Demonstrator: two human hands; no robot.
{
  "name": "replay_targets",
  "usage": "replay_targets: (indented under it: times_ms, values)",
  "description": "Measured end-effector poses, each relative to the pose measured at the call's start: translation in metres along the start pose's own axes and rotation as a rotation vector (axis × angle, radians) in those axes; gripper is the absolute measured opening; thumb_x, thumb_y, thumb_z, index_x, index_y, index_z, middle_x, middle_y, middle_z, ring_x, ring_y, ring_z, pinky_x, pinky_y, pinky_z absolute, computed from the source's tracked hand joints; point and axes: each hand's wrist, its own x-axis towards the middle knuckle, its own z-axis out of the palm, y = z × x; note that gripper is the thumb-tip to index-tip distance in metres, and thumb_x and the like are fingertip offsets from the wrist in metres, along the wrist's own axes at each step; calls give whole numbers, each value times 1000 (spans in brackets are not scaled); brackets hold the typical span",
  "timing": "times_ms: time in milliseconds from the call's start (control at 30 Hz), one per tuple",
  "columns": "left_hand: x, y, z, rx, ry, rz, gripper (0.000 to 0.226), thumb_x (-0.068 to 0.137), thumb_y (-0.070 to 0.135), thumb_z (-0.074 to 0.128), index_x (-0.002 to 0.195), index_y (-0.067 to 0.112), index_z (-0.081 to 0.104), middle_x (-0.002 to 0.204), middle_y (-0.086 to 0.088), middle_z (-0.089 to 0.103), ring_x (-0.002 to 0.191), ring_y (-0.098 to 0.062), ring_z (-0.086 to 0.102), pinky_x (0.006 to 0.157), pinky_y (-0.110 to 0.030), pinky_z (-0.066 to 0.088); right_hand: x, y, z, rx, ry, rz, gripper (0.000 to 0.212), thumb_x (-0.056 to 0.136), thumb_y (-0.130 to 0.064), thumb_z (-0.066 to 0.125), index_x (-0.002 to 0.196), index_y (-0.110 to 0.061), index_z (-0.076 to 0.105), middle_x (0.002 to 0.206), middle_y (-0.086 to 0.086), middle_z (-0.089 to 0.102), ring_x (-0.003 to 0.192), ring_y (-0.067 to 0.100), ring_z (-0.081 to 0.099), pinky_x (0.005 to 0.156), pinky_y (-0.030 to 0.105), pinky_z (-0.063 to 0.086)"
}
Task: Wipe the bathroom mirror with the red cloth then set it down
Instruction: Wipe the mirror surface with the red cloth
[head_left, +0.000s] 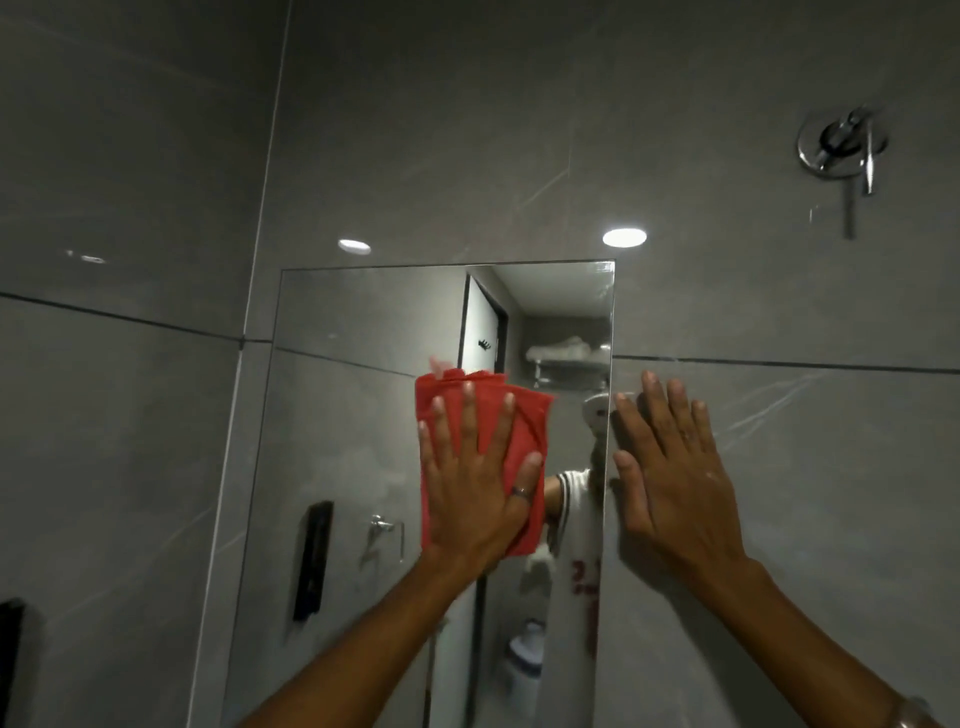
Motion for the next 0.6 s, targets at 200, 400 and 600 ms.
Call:
replay_targets:
  times_ms: [200,400,600]
  values:
    - [80,-53,-24,-55,1,-146,79,100,70,22,166,33,0,176,-4,-12,161,-33,-14,129,-60,-5,16,4,-5,0,-25,4,62,104,-37,31,161,-13,26,171,12,15,161,28,7,129,50,9]
    - [157,46,-33,-188,150,-662,69,105,63,18,166,35,3,176,-12,0,161,-44,0,128,-64,2,30,10,-10,-27,20,13,62,104,-37,29,160,-12,28,171,10,14,160,30,9,130,50,11]
    - [164,97,-28,-152,91,-186,71,105,64,19,166,34,0,176,-8,-11,160,-39,-14,128,-63,-8,23,17,-7,-29,19,58,62,104,-38,27,162,-16,22,173,7,8,162,25,2,132,45,3]
